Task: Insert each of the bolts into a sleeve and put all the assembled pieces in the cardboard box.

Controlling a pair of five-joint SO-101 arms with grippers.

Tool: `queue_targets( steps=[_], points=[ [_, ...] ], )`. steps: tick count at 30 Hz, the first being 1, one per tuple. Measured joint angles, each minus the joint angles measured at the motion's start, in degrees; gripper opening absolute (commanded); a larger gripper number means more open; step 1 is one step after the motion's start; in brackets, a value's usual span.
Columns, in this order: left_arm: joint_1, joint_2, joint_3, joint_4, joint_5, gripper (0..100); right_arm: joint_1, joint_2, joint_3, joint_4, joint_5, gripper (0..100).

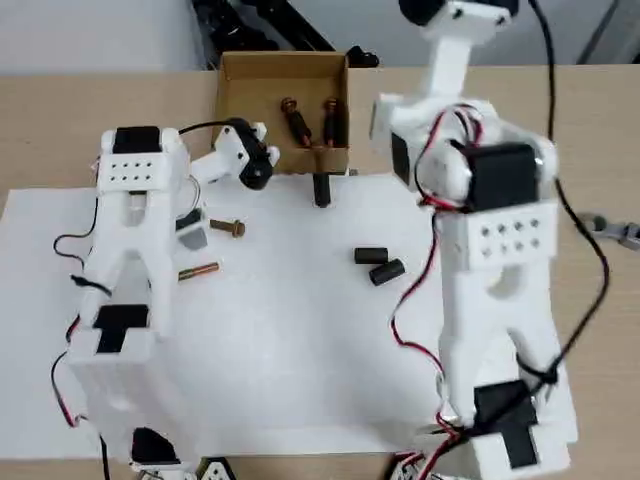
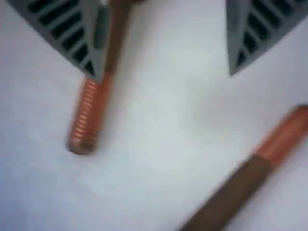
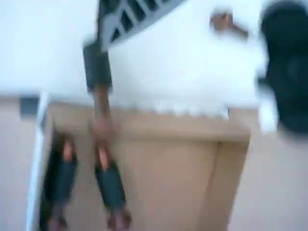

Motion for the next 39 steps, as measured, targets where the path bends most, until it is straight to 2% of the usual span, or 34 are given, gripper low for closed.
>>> queue_targets(
  steps=[7,14,26,28,31,32,39],
  points=[
    [2.81,10.2,-11.52,-0.44,-2.55,16,4.13,-1.41,-0.09,4.04,0.0,17.6],
    [3.52,18.46,-19.25,-0.44,-5.54,16,4.13,-1.41,-0.09,4.13,-0.09,17.6],
    [4.13,25.49,-23.74,0.35,-7.65,16,4.48,-1.41,-0.09,4.13,-0.09,17.6],
    [4.13,26.29,-24.35,0.62,-7.74,13,4.57,-1.41,-0.09,4.13,-0.09,17.6],
    [4.13,26.46,-23.91,0.97,-7.74,1,4.48,-1.41,-0.09,4.13,-0.09,17.6],
    [4.4,26.46,-23.74,1.76,-7.74,0,4.4,-1.41,-0.09,4.13,-0.09,17.6],
    [5.36,26.9,-24.18,6.59,-7.74,1,4.48,-1.41,-0.09,4.13,-0.09,17.6]
  ],
)
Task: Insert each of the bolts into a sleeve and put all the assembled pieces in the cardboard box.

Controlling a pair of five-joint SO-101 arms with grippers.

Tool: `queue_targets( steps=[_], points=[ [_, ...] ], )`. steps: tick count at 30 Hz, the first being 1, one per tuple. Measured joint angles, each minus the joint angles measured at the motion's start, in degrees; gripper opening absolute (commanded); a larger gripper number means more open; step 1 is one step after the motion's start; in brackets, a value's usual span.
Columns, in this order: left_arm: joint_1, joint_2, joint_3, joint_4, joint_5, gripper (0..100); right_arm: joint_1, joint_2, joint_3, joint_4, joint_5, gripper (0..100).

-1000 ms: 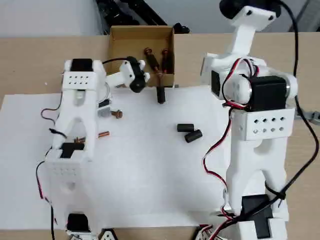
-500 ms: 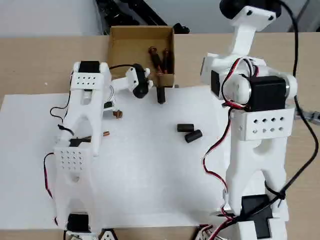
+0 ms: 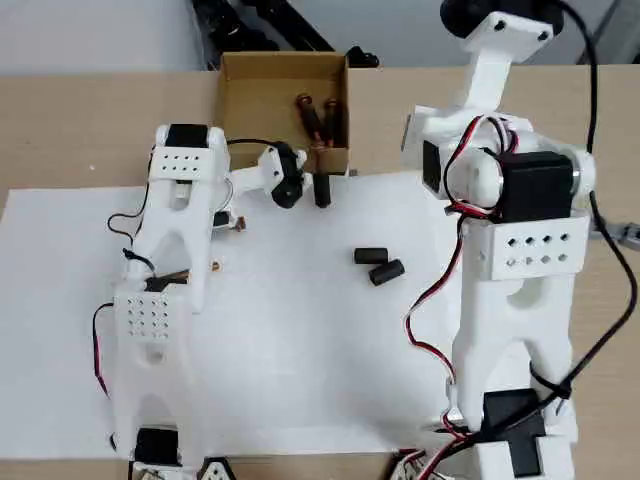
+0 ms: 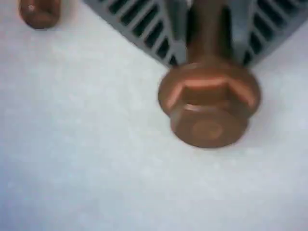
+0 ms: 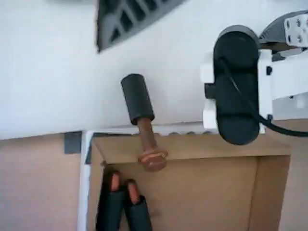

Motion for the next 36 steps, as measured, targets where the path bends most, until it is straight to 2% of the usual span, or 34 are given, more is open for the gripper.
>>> queue_targets(
  steps=[10,15,21,29,32,36],
  points=[
    [-0.44,-3.43,0.79,0.0,0.53,1,-0.09,0.0,0.0,0.0,0.0,17.6],
    [-0.44,-8.62,0.88,-0.26,4.66,1,-0.09,0.0,0.18,2.37,0.0,17.6],
    [-0.44,-17.58,1.23,-0.09,16.44,1,-0.09,-3.25,9.49,3.08,0.0,17.6],
    [-0.44,-34.73,10.11,0.18,35.78,1,-8.53,-18.64,36.13,3.08,-0.62,17.6],
    [-0.44,-42.81,15.56,0.26,41.32,1,-9.93,-24.62,45.1,2.81,-5.98,17.6],
    [-0.44,-54.77,25.23,-0.35,45.27,1,-10.02,-27.34,53.36,0.88,-17.85,17.7]
  ],
)
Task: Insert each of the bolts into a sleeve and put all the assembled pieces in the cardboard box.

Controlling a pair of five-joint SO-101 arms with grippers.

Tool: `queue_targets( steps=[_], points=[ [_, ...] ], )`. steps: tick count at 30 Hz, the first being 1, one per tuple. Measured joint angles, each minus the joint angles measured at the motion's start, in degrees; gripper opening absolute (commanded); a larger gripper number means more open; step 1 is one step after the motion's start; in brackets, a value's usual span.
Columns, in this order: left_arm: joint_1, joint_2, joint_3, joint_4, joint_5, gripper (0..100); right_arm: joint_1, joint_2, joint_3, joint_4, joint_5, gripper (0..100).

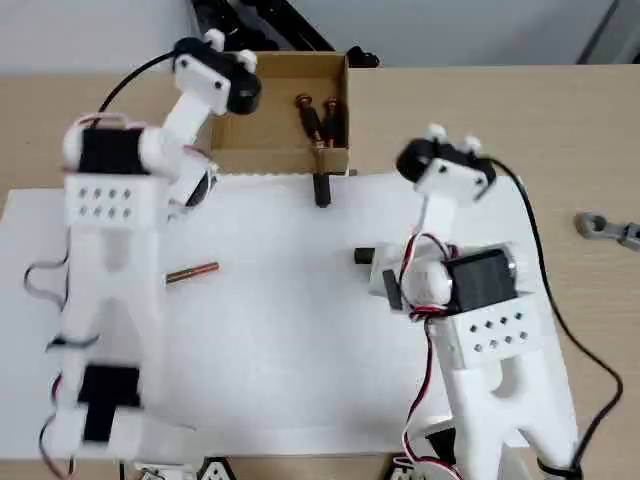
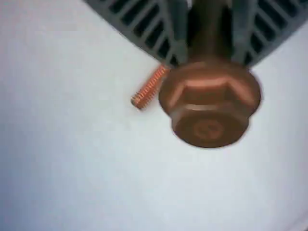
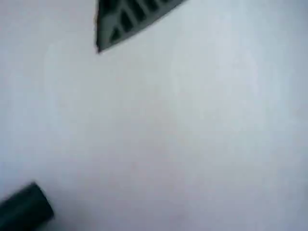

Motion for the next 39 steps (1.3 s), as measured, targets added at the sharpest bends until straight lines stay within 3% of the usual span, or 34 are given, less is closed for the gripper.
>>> queue_targets(
  steps=[4,14,25,39],
  points=[
    [0.0,-12.04,12.04,-2.55,3.34,1,-0.09,1.23,4.31,-5.01,-8.35,17.7],
    [-0.35,-33.41,39.03,-4.22,6.86,1,1.23,11.78,4.04,-12.22,-13.8,17.7],
    [-0.35,-47.21,47.56,-5.63,7.3,1,3.08,30.42,-4.04,-12.22,-17.76,17.7],
    [-0.35,-48.97,48.88,-5.63,7.3,1,2.99,43.43,-6.24,-22.42,-17.76,17.7]
  ],
)
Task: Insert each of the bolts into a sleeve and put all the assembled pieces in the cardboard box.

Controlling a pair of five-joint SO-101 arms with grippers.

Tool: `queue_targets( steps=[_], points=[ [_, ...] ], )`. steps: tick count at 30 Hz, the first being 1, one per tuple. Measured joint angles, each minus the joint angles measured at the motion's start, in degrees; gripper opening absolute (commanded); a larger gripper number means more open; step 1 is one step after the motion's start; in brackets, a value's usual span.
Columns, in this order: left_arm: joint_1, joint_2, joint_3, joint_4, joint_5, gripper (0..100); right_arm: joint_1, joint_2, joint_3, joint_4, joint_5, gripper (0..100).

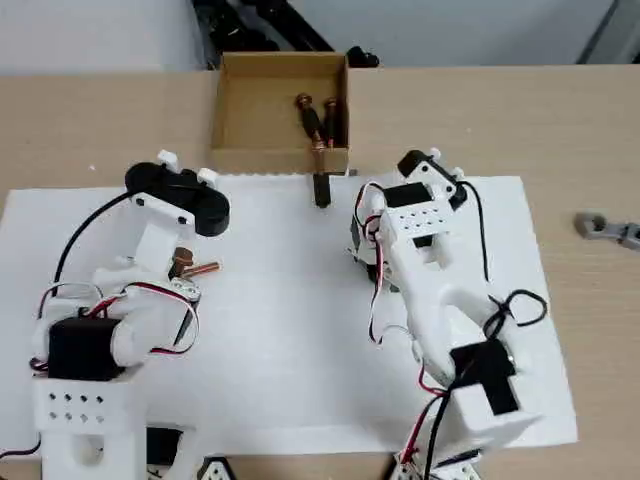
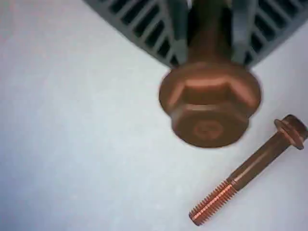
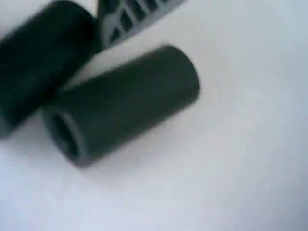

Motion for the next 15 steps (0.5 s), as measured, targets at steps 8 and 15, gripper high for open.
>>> queue_targets(
  steps=[8,15],
  points=[
    [0.0,0.0,0.0,0.0,0.0,1,0.0,2.9,-0.09,-2.81,-0.26,17.7],
    [0.0,0.0,0.0,0.0,0.0,1,0.18,2.9,0.0,-3.16,-0.26,17.7]
  ],
)
